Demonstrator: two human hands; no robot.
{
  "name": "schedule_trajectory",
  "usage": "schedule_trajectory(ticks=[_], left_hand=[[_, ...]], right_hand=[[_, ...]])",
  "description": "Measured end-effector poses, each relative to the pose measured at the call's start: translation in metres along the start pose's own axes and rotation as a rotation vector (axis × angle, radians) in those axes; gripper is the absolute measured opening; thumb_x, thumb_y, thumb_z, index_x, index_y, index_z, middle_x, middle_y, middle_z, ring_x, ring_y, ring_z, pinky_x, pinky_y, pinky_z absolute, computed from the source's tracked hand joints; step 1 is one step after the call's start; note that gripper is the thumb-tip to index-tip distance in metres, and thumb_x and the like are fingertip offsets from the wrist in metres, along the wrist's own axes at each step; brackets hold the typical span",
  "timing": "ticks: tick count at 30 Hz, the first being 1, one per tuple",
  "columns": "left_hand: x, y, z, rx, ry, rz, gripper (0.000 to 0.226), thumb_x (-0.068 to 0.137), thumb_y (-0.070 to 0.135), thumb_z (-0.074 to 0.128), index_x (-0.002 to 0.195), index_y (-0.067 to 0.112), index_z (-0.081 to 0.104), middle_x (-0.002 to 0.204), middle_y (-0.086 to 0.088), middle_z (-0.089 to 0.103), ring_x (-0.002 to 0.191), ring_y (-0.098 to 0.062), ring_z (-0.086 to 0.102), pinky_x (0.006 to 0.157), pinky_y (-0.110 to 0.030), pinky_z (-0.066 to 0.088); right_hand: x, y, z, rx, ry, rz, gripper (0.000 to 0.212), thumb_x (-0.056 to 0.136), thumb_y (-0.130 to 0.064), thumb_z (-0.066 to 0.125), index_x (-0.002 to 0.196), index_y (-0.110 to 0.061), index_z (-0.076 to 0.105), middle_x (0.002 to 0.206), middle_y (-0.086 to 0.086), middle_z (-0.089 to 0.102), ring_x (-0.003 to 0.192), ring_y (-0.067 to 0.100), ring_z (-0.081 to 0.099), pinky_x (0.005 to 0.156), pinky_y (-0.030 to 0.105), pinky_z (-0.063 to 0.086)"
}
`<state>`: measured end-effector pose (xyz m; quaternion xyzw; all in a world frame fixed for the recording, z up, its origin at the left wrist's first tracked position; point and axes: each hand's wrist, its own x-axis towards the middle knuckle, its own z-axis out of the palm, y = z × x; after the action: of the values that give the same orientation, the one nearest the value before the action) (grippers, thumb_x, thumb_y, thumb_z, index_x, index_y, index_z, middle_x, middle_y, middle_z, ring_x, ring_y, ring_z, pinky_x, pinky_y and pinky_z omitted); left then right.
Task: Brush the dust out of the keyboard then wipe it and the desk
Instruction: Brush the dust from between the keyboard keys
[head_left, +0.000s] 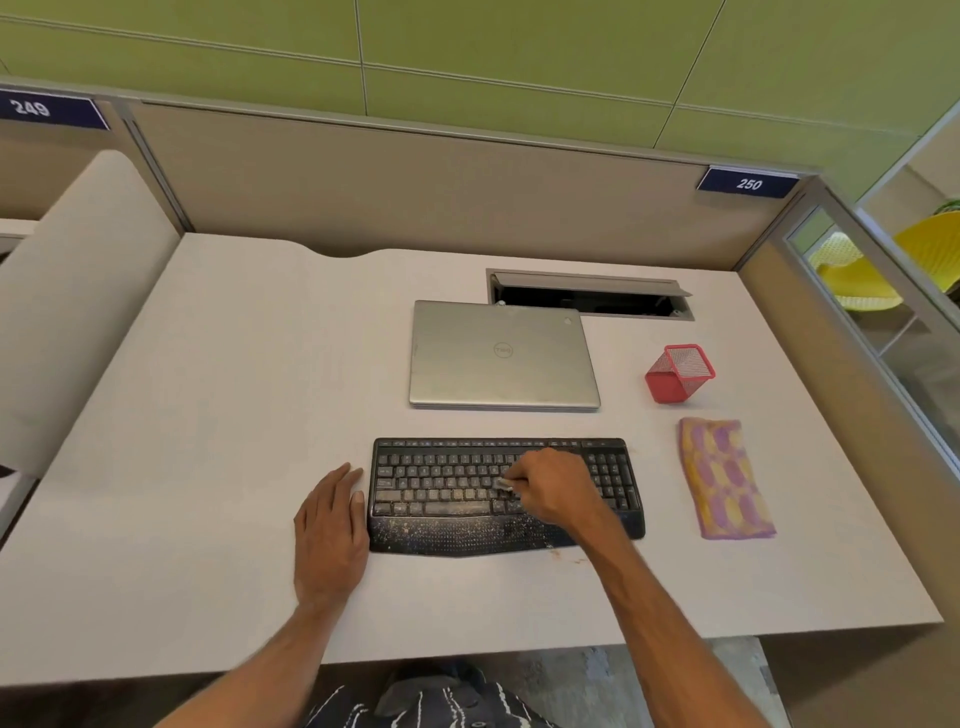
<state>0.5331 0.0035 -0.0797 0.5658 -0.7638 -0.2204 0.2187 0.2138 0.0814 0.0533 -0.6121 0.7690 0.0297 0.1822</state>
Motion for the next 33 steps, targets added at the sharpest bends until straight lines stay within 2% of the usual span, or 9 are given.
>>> schedule_trajectory(ticks=[2,5,7,10,16,22,25,30,33], left_hand=[[0.000,0.001,-0.001,0.002,0.007,-0.001,0.047,0.116,0.043,0.027,0.153,0.031,0.054,0.162,0.010,0.050,0.153,-0.015,0.042,0.127,-0.045,0.034],[0.000,0.001,0.000,-0.003,0.006,0.001,0.047,0.116,0.043,0.027,0.153,0.031,0.054,0.163,0.010,0.049,0.153,-0.015,0.042,0.127,-0.045,0.034],[0.000,0.000,0.000,-0.003,-0.002,-0.002,0.048,0.117,0.044,0.026,0.154,0.032,0.053,0.163,0.011,0.048,0.154,-0.014,0.041,0.128,-0.045,0.033],[0.000,-0.001,0.000,-0.005,-0.006,-0.004,0.049,0.117,0.045,0.024,0.155,0.032,0.052,0.163,0.011,0.048,0.154,-0.014,0.040,0.128,-0.045,0.033],[0.000,0.000,0.000,-0.007,-0.008,-0.002,0.049,0.116,0.046,0.024,0.155,0.033,0.052,0.163,0.012,0.047,0.154,-0.014,0.040,0.128,-0.045,0.033],[0.000,-0.002,0.001,0.003,-0.004,0.005,0.049,0.116,0.045,0.025,0.154,0.032,0.053,0.163,0.012,0.048,0.154,-0.013,0.041,0.128,-0.044,0.033],[0.000,-0.001,0.001,0.002,-0.001,0.006,0.049,0.116,0.045,0.025,0.154,0.032,0.053,0.163,0.011,0.048,0.154,-0.014,0.041,0.128,-0.044,0.033],[0.000,-0.002,0.001,0.007,-0.001,0.011,0.050,0.117,0.045,0.024,0.155,0.031,0.053,0.163,0.010,0.048,0.154,-0.014,0.041,0.127,-0.044,0.034],[0.000,-0.003,0.002,0.009,-0.006,0.011,0.050,0.117,0.045,0.024,0.155,0.031,0.053,0.164,0.010,0.048,0.154,-0.014,0.041,0.128,-0.044,0.034]], right_hand=[[0.000,-0.010,0.000,0.051,0.002,-0.010,0.024,0.105,-0.040,0.058,0.119,-0.034,0.076,0.092,-0.018,0.076,0.068,0.001,0.065,0.079,0.030,0.060],[-0.003,-0.011,-0.006,0.133,0.048,0.037,0.025,0.105,-0.044,0.056,0.119,-0.037,0.075,0.072,-0.021,0.067,0.053,0.000,0.055,0.058,0.019,0.048],[-0.005,-0.003,-0.008,0.157,0.105,0.106,0.024,0.104,-0.040,0.058,0.116,-0.034,0.077,0.071,-0.019,0.069,0.050,0.001,0.052,0.052,0.018,0.044],[-0.008,0.005,-0.005,0.117,0.116,0.167,0.023,0.103,-0.037,0.058,0.109,-0.029,0.079,0.068,-0.015,0.068,0.050,0.001,0.050,0.053,0.018,0.043],[-0.007,-0.007,0.002,0.153,-0.007,0.121,0.020,0.099,-0.032,0.062,0.101,-0.024,0.081,0.076,-0.015,0.073,0.047,0.000,0.049,0.050,0.016,0.037],[-0.005,-0.006,-0.005,0.197,0.111,0.215,0.017,0.099,-0.030,0.064,0.102,-0.024,0.080,0.070,-0.014,0.070,0.051,0.000,0.056,0.055,0.020,0.047],[-0.004,-0.006,0.000,0.165,0.041,0.206,0.019,0.099,-0.033,0.064,0.101,-0.023,0.080,0.070,-0.013,0.070,0.055,0.002,0.059,0.065,0.024,0.056],[-0.003,-0.009,-0.005,0.245,0.027,0.163,0.017,0.099,-0.032,0.065,0.105,-0.027,0.080,0.076,-0.015,0.072,0.052,0.002,0.053,0.052,0.019,0.042],[-0.002,-0.011,-0.002,0.208,0.084,0.192,0.016,0.100,-0.030,0.064,0.105,-0.026,0.079,0.076,-0.015,0.072,0.053,0.000,0.054,0.057,0.021,0.050]])
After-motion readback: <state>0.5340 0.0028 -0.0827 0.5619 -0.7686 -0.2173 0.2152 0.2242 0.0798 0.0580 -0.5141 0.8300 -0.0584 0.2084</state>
